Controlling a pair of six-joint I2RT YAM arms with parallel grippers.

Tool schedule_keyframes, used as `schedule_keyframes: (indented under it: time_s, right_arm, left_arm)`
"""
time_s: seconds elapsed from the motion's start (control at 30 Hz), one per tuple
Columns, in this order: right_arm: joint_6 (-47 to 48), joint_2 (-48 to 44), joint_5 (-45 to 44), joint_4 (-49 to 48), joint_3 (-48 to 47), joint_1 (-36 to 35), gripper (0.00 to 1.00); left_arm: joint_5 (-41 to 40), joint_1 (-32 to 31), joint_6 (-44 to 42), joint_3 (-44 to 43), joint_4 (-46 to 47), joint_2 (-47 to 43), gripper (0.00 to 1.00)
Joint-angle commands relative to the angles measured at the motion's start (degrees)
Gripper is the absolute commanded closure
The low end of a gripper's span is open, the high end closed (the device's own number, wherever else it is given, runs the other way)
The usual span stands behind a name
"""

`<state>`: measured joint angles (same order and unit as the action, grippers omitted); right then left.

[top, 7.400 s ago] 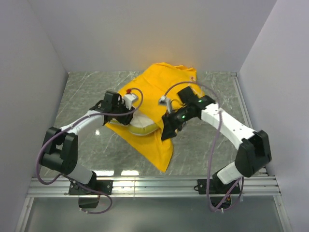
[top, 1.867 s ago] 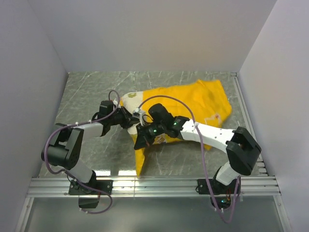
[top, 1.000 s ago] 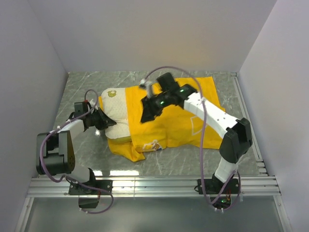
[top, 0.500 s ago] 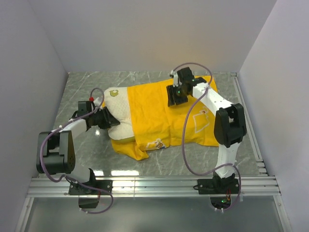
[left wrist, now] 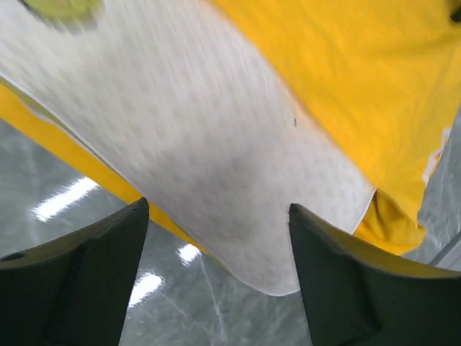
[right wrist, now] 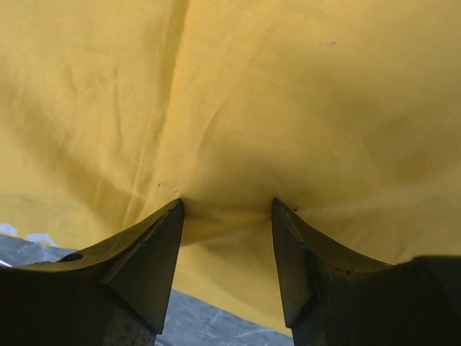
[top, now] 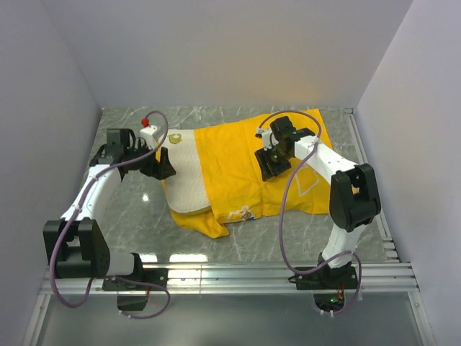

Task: Put the pillow into the pillowcase

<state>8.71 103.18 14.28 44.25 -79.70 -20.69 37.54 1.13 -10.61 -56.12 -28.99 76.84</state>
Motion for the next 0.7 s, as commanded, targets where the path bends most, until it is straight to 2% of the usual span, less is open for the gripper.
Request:
schedule_keyframes:
  time_s: [0.0,0.03,0.1,0.2,0.3,0.37,0.43,0.5,0.57,0.6,0.67]
  right_arm:
    - [3.77,-2.89,2.42,1.46,2.26,-0.66,0.39]
    - [3.77,-2.2,1.2,1.71,2.44,-1.97,0.39]
    - [4.64,0.52,0.05,4.07,3.14,-3.04,0.39]
    - [7.37,1.33,0.56,7.06,6.12,-3.22,0.41]
    - [10.35,-2.25,4.6,11.1,9.55,-3.39,0.42]
    - [12.81,-4.99,5.14,11.82,11.66,-3.48,0.44]
    - [14.57,-7.98,5.84,14.45,13.43,-3.48,0.45]
    - [17.56,-11.92,8.64,18.57,13.0,-3.31,0.45]
    - [20.45,-14.66,11.28,22.09,11.33,-3.31,0.43]
    - [21.43,-15.8,13.03,26.02,8.02,-2.96,0.42]
    - [20.22,-19.75,14.81,27.12,3.96,-2.61,0.38]
  left_arm:
    - [-1.6,0.81,-9.45,-7.67,-3.28,0.23,0.13]
    - [-2.29,-0.76,-7.08,-8.39,-1.17,1.11,0.11]
    - [-8.95,-5.41,-2.59,-10.75,4.26,5.06,0.1]
    - [-15.29,-10.78,0.05,-15.23,6.84,13.14,0.11]
    - [-14.6,-12.02,0.33,-20.59,3.25,22.81,0.16]
    - [-13.73,-13.16,-1.33,-20.96,0.26,27.63,0.17]
    - [-11.8,-14.21,-3.0,-19.39,-3.24,29.68,0.26]
    - [-9.69,-15.27,-6.15,-14.93,-5.01,28.64,0.33]
    - [-8.46,-17.03,-8.89,-10.96,-6.59,23.48,0.35]
    - [-7.49,-17.21,-12.12,-7.46,-7.12,21.36,0.35]
    - [-5.3,-16.6,-14.6,-5.5,-9.66,15.22,0.33]
